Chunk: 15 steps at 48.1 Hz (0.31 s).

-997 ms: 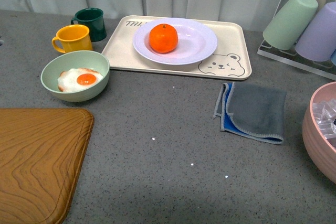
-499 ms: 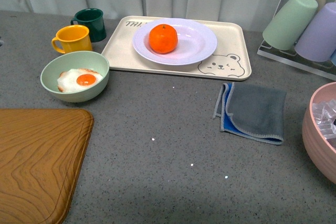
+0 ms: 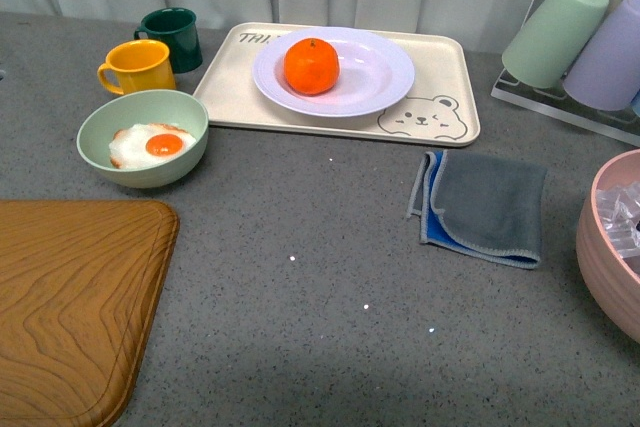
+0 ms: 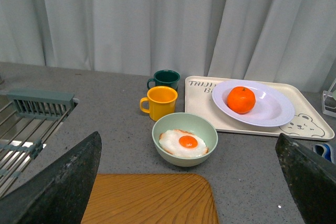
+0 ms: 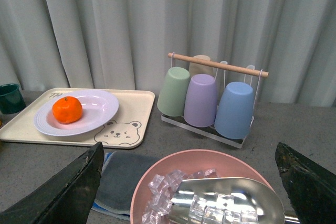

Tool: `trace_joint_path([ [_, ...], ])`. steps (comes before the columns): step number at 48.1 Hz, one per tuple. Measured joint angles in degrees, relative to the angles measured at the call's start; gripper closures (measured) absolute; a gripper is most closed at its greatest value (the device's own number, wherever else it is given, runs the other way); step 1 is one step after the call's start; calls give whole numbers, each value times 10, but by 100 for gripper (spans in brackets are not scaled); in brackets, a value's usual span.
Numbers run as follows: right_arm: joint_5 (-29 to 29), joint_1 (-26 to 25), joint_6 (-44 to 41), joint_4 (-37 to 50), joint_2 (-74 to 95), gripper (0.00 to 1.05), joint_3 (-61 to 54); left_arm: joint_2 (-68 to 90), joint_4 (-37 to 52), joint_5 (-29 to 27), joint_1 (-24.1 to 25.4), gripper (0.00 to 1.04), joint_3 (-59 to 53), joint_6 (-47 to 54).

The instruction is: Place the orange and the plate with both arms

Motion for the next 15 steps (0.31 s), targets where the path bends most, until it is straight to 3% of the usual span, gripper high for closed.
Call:
trace_joint_path([
  [15, 0, 0, 0, 0, 0, 9, 0, 0, 0, 0, 0, 7, 0, 0],
])
